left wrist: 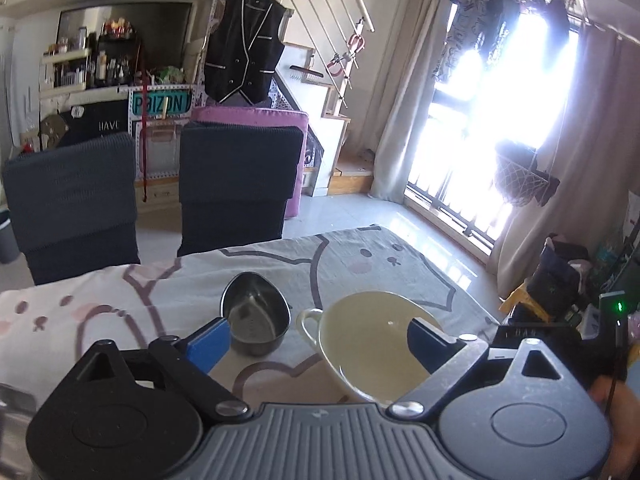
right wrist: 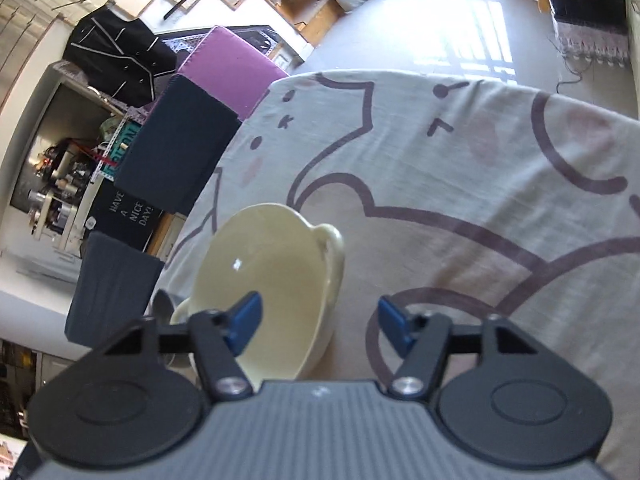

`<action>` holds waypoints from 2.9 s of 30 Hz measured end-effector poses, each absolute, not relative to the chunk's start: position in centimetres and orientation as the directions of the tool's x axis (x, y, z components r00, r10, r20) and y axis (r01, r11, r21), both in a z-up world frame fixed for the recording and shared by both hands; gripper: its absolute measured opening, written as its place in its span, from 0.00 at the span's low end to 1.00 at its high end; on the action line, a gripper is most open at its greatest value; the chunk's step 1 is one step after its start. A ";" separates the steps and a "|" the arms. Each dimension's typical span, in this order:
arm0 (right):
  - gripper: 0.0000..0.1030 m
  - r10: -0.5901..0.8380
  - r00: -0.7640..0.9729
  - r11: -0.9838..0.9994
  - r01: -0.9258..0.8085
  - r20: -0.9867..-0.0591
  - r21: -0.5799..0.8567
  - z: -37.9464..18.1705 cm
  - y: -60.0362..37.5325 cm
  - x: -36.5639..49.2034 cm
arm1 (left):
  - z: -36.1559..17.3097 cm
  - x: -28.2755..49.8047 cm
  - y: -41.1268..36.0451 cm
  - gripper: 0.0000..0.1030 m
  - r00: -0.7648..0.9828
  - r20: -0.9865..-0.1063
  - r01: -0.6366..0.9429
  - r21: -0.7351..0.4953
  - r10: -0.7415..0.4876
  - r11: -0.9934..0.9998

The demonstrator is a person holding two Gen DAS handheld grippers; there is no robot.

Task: Organize plates and bowls
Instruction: 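Grasp the cream bowl rim with the right tool while the left tool grasps its handle, then lift the cream bowl with both tools and carry it toward the white plate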

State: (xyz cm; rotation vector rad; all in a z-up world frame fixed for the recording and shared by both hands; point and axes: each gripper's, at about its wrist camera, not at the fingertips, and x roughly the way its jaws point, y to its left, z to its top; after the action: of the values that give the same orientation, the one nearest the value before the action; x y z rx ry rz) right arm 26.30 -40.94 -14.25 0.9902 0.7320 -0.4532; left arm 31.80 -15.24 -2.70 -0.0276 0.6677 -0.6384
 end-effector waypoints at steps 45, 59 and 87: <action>0.26 -0.040 0.608 0.765 0.529 -0.793 0.368 -14.3 -42.0 27.1 | -14.2 38.6 -21.3 0.26 0.370 -0.742 0.403 -0.414 -0.559 0.816; 0.26 -0.007 0.589 0.790 0.499 -0.808 0.357 -15.9 -42.8 29.0 | -15.1 40.0 -21.3 0.24 0.334 -0.737 0.338 -0.489 -0.588 0.804; 0.25 -0.026 0.724 0.901 0.316 -0.689 0.298 -7.3 -37.7 24.0 | -3.1 32.1 -17.4 0.24 0.522 -0.652 0.438 -0.348 -0.550 0.829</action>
State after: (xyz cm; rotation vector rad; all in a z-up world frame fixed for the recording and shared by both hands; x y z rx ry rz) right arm 24.02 -37.69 -7.26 0.4161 0.7417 -0.1946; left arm 32.11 -17.40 -3.07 -0.1466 0.8319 -0.5943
